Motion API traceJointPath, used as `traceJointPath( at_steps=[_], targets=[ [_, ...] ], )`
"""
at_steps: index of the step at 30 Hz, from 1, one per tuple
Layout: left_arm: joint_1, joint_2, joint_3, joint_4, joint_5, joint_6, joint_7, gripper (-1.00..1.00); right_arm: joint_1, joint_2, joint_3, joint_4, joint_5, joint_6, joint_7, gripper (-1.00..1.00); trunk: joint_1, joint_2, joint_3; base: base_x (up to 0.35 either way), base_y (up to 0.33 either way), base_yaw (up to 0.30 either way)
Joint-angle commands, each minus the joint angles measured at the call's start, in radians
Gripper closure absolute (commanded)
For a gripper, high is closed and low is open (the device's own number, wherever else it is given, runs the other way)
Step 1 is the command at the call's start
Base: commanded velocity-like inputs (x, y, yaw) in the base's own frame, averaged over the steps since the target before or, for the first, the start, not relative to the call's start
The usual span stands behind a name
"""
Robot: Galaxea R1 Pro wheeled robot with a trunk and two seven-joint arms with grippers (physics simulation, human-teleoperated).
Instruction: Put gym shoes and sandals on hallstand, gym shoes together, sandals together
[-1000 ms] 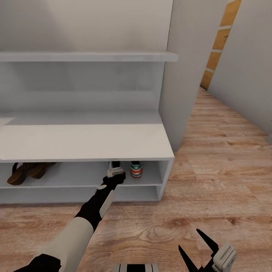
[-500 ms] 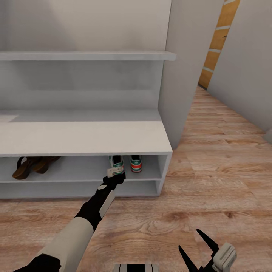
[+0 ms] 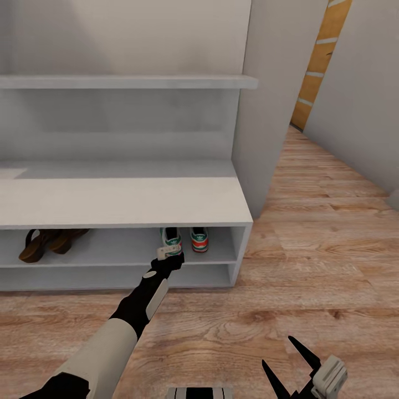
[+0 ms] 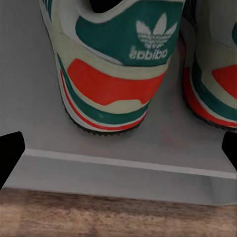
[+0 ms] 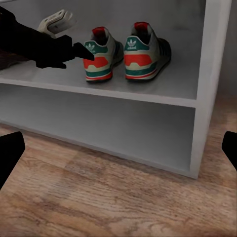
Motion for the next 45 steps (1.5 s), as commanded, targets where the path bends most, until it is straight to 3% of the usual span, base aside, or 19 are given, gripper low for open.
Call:
traceJointPath(
  at_steps=[1,21,45],
  targets=[
    [0.0,0.0,0.0,0.0,0.0,0.0,0.0,-1.0,0.0,0.0,0.0,0.0,0.0,0.0,0.0,-1.0,0.0,0.0,0.0,-0.013,0.0,0.0],
    [0.0,0.0,0.0,0.0,-0.001,0.001,0.0,-1.0,0.0,0.0,-0.001,0.0,0.0,0.0,0.0,-1.0,0.0,0.0,0.0,-0.108,0.0,0.0],
    [0.0,0.0,0.0,0.0,-0.001,0.001,-0.001,-1.0,0.0,0.0,-0.002,0.0,0.0,0.0,0.001,-1.0,0.0,0.0,0.0,-0.018,0.0,0.0]
  ],
)
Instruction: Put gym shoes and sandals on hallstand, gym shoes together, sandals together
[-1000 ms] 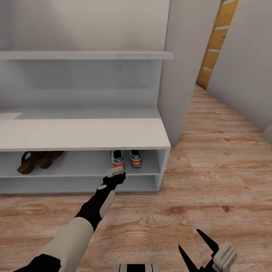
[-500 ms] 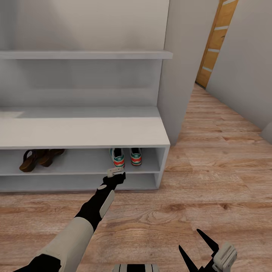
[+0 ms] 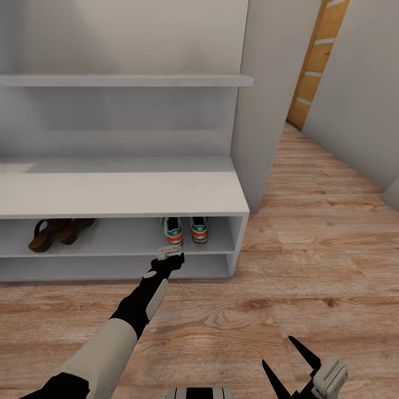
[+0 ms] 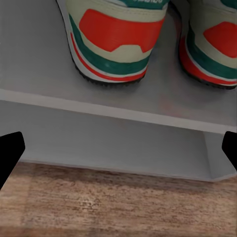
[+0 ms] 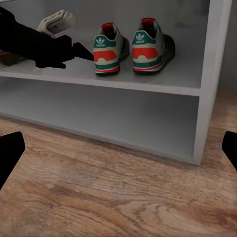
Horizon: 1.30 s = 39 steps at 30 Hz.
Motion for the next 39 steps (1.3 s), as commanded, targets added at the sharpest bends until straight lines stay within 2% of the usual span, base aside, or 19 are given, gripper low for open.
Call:
traceJointPath(
  at_steps=[1,39],
  targets=[
    [0.0,0.0,0.0,0.0,0.0,0.0,0.0,-1.0,0.0,0.0,0.0,0.0,0.0,0.0,0.0,-1.0,0.0,0.0,0.0,-0.003,0.0,0.0],
    [0.004,0.0,-0.001,-0.002,-0.001,0.0,0.0,-1.0,-0.001,0.0,0.0,0.007,0.0,-0.002,0.0,-1.0,0.0,0.0,0.0,0.0,0.0,0.0]
  ],
)
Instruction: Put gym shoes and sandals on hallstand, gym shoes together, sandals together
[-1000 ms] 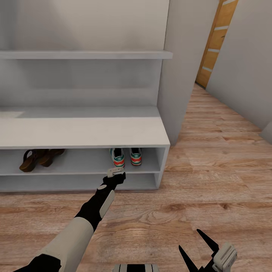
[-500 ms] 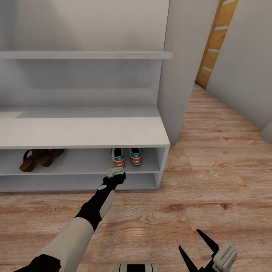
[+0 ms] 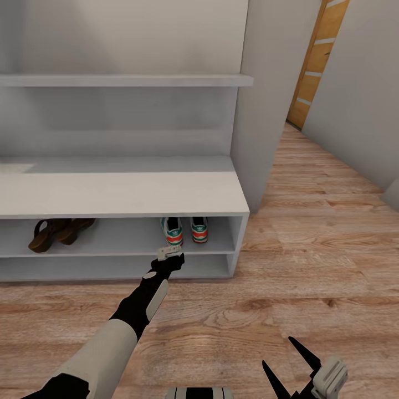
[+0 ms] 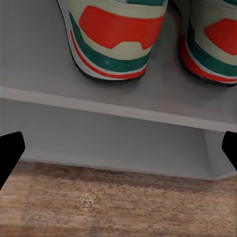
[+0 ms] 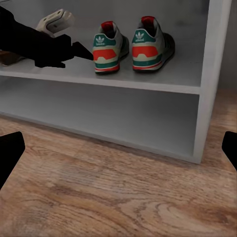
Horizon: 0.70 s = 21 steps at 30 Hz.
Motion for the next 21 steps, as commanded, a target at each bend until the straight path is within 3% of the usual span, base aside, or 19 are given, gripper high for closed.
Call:
traceJointPath(
  at_steps=[1,14,19,21],
  targets=[
    [0.0,0.0,0.0,0.0,0.0,0.0,0.0,-1.0,0.0,0.0,0.0,0.0,0.0,0.0,0.0,-1.0,0.0,0.0,0.0,0.0,0.0,0.0],
    [0.012,0.0,-0.004,-0.011,-0.001,-0.006,-0.022,-1.0,-0.001,0.0,0.0,0.0,0.0,0.0,0.0,-1.0,0.0,0.0,0.0,0.0,0.0,0.0],
    [0.028,0.0,-0.021,-0.017,-0.004,-0.02,-0.079,-1.0,-0.001,0.0,0.0,0.001,-0.001,0.0,0.0,-1.0,0.0,0.0,0.0,0.0,0.0,0.0],
    [0.044,0.0,-0.037,-0.02,-0.007,-0.032,-0.13,-1.0,-0.001,0.0,0.0,0.001,0.0,0.0,0.0,-1.0,0.0,0.0,0.0,0.0,0.0,0.0]
  ],
)
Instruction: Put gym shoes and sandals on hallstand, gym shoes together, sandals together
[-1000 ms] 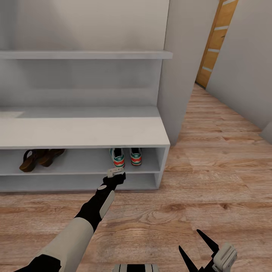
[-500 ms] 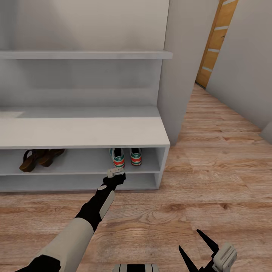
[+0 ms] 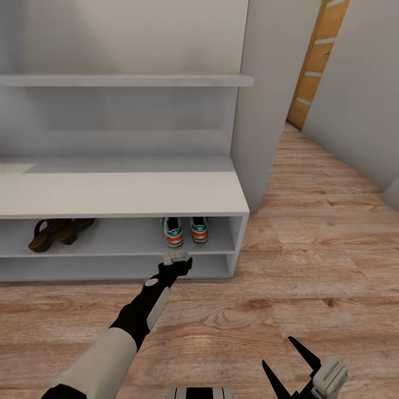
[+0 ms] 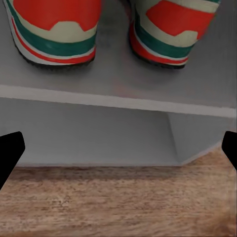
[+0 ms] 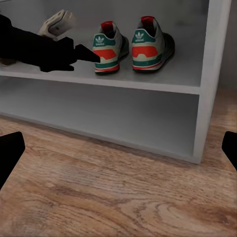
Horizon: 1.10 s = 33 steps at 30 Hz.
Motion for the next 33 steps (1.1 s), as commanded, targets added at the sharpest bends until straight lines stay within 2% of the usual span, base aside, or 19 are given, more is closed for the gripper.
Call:
traceJointPath(
  at_steps=[1,5,7,10,12,15,17,18,19,20,22,23,24,25,27,28,29,30,33],
  targets=[
    [0.0,0.0,0.0,0.0,0.0,0.0,-0.001,-1.0,0.0,0.0,0.0,0.0,0.0,0.0,0.0,-1.0,0.0,0.0,0.0,0.0,0.0,0.0],
    [0.023,0.0,-0.013,-0.003,-0.003,-0.016,-0.054,-1.0,-0.001,0.0,0.0,0.0,0.0,0.0,0.0,-1.0,0.0,0.0,0.0,0.0,0.0,0.0],
    [0.054,0.023,-0.023,-0.007,-0.004,-0.038,-0.103,-1.0,-0.002,0.0,0.0,0.001,0.0,0.001,-0.001,-1.0,0.0,0.0,0.0,0.0,0.0,0.0],
    [0.072,0.038,-0.027,-0.014,-0.005,-0.053,-0.124,-1.0,-0.003,0.0,0.0,0.001,0.0,0.001,-0.002,-1.0,0.0,0.0,0.0,0.0,0.0,0.0],
    [0.114,0.071,-0.036,-0.042,-0.006,-0.079,-0.161,-1.0,-0.006,0.0,0.0,0.003,0.0,0.001,-0.003,-1.0,0.0,0.0,0.0,0.0,0.0,0.0],
    [0.138,0.088,-0.041,-0.063,-0.006,-0.089,-0.177,-1.0,-0.007,0.0,0.0,0.003,0.0,0.001,-0.004,-1.0,0.0,0.0,0.0,0.0,0.0,0.0],
    [0.195,0.125,-0.052,-0.123,-0.007,-0.105,-0.205,-1.0,-0.008,0.0,0.0,0.008,0.0,0.001,-0.006,-1.0,0.0,0.0,0.0,0.0,0.0,0.0],
    [0.195,0.125,-0.052,-0.123,-0.007,-0.105,-0.205,-1.0,-0.008,0.0,0.0,0.008,0.0,0.001,-0.006,-1.0,0.0,0.0,0.0,0.0,0.0,0.0],
    [0.227,0.144,-0.057,-0.158,-0.007,-0.111,-0.218,-1.0,-0.009,0.0,-0.001,0.011,0.0,0.001,-0.009,-1.0,0.0,0.0,0.0,0.0,0.0,0.0],
    [0.227,0.144,-0.057,-0.158,-0.007,-0.111,-0.218,-1.0,-0.009,0.0,-0.001,0.011,0.0,0.001,-0.009,-1.0,0.0,0.0,0.0,0.0,0.0,0.0],
    [0.292,0.183,-0.064,-0.236,-0.007,-0.12,-0.24,-1.0,-0.011,0.0,-0.001,0.018,0.0,0.001,-0.019,-1.0,0.0,0.0,0.0,0.0,0.0,0.0],
    [0.292,0.183,-0.064,-0.236,-0.007,-0.12,-0.24,-1.0,-0.011,0.0,-0.001,0.018,0.0,0.001,-0.019,-1.0,0.0,0.0,0.0,0.0,0.0,0.0],
    [0.324,0.202,-0.067,-0.274,-0.007,-0.124,-0.249,-1.0,-0.012,0.0,-0.001,0.022,0.0,0.001,-0.025,-1.0,0.0,0.0,0.0,0.0,0.0,0.0],
    [0.324,0.202,-0.067,-0.274,-0.007,-0.124,-0.249,-1.0,-0.012,0.0,-0.001,0.022,0.0,0.001,-0.025,-1.0,0.0,0.0,0.0,0.0,0.0,0.0],
    [0.383,0.237,-0.071,-0.338,-0.007,-0.13,-0.262,-1.0,-0.013,-0.001,-0.001,0.026,0.001,0.001,-0.037,-1.0,0.0,0.0,0.0,0.0,0.0,0.0],
    [0.383,0.237,-0.071,-0.338,-0.007,-0.13,-0.262,-1.0,-0.013,-0.001,-0.001,0.026,0.001,0.001,-0.037,-1.0,0.0,0.0,0.0,0.0,0.0,0.0],
    [0.407,0.252,-0.072,-0.362,-0.007,-0.132,-0.268,-1.0,-0.013,-0.001,-0.001,0.028,0.001,0.002,-0.041,-1.0,0.0,0.0,0.0,0.0,0.0,0.0],
    [0.407,0.252,-0.072,-0.362,-0.007,-0.132,-0.268,-1.0,-0.013,-0.001,-0.001,0.028,0.001,0.002,-0.041,-1.0,0.0,0.0,0.0,0.0,0.0,0.0],
    [0.447,0.278,-0.074,-0.399,-0.007,-0.137,-0.276,-1.0,-0.014,-0.001,-0.001,0.032,0.001,0.002,-0.048,-1.0,0.0,0.0,0.0,0.0,0.0,0.0]
  ],
)
